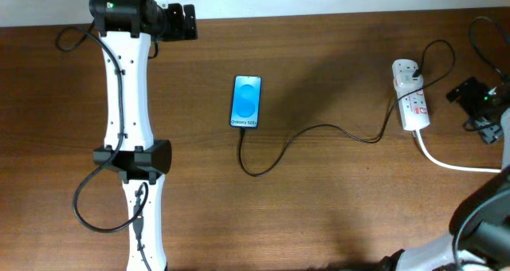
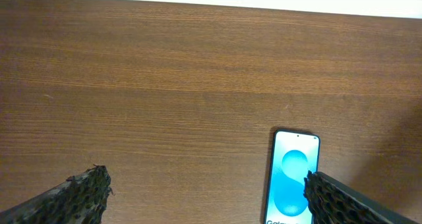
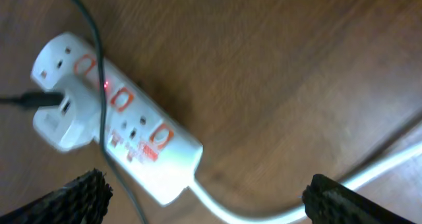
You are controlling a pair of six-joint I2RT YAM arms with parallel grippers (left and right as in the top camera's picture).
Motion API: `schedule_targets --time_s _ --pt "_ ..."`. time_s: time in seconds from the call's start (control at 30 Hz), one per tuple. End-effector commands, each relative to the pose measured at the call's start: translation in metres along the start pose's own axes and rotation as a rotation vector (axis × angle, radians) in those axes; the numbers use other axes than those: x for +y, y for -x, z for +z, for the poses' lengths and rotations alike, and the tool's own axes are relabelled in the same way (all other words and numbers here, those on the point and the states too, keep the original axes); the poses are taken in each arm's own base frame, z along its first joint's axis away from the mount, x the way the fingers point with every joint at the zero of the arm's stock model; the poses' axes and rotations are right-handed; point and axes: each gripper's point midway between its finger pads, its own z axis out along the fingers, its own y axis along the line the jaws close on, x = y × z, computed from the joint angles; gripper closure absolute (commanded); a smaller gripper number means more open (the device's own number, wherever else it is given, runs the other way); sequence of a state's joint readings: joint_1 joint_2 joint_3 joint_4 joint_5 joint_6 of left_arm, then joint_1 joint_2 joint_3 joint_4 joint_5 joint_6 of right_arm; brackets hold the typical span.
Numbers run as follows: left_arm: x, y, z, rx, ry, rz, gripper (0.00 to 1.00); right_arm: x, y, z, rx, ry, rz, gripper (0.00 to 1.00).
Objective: Plug charger to phone and switch on socket
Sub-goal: 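Raise the left gripper away and move the right gripper over the power strip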
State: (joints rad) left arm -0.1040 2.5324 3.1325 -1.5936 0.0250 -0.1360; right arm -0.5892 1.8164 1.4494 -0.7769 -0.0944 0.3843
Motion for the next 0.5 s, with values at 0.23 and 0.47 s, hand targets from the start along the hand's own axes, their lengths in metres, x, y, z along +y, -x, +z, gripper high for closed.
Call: schedule_targets --time_s 0.23,0.47 --pt "0.004 -0.002 0.006 0.014 0.018 -0.015 0.01 0.035 0.023 0.044 -0.083 0.06 -0.149 0.02" --pt "0.004 -0.002 0.006 0.014 0.018 -0.015 0.01 0.051 0.023 0.061 0.127 -0.012 -0.218 0.02"
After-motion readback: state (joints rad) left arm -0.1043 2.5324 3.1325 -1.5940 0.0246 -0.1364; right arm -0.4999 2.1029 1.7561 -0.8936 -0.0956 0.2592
